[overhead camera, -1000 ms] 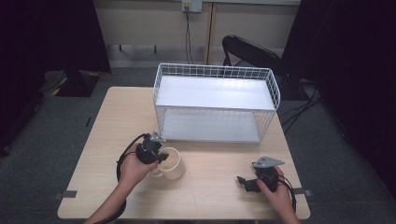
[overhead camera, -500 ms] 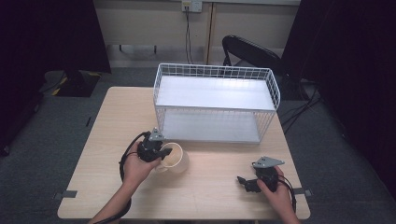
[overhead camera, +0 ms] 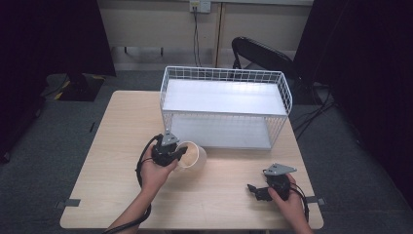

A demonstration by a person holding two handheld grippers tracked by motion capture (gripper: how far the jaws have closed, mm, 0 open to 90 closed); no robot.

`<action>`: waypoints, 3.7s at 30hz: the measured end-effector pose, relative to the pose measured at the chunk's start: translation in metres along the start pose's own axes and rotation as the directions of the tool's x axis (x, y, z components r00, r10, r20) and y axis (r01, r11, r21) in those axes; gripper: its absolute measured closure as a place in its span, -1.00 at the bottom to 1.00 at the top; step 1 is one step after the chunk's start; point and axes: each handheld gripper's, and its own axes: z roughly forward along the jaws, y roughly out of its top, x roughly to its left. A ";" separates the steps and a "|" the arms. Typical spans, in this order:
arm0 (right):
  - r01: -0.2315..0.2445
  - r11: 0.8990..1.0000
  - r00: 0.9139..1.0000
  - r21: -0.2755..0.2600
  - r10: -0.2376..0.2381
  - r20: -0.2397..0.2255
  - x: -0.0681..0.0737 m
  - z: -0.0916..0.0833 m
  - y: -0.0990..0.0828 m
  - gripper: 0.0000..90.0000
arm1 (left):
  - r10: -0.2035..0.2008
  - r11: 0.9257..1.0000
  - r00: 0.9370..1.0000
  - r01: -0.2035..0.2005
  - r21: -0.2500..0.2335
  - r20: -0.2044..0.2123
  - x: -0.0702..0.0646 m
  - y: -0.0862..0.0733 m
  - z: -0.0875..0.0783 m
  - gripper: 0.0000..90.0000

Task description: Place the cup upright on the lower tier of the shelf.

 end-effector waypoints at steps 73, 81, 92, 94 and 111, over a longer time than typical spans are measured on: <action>-0.001 1.000 1.000 -0.001 0.001 0.000 0.000 0.000 0.000 -0.74 | -0.076 0.989 0.965 0.041 -0.140 -0.252 -0.009 0.027 0.067 0.84; 0.000 1.000 1.000 -0.001 0.000 0.001 0.000 0.000 0.000 -0.74 | -0.081 0.991 0.958 0.048 -0.124 -0.274 -0.007 0.025 0.073 0.84; -0.003 1.000 1.000 0.001 0.003 0.003 0.000 0.000 0.000 -0.74 | -0.118 0.984 0.953 0.076 -0.159 -0.278 -0.007 0.023 0.079 0.84; -0.002 1.000 1.000 0.000 0.002 0.003 0.000 0.000 0.000 -0.74 | -0.125 0.984 0.953 0.082 -0.161 -0.278 -0.007 0.023 0.079 0.84; -0.004 1.000 1.000 0.001 0.004 0.004 0.001 0.000 0.000 -0.74 | -0.167 0.973 0.950 0.116 -0.198 -0.263 -0.006 0.025 0.079 0.43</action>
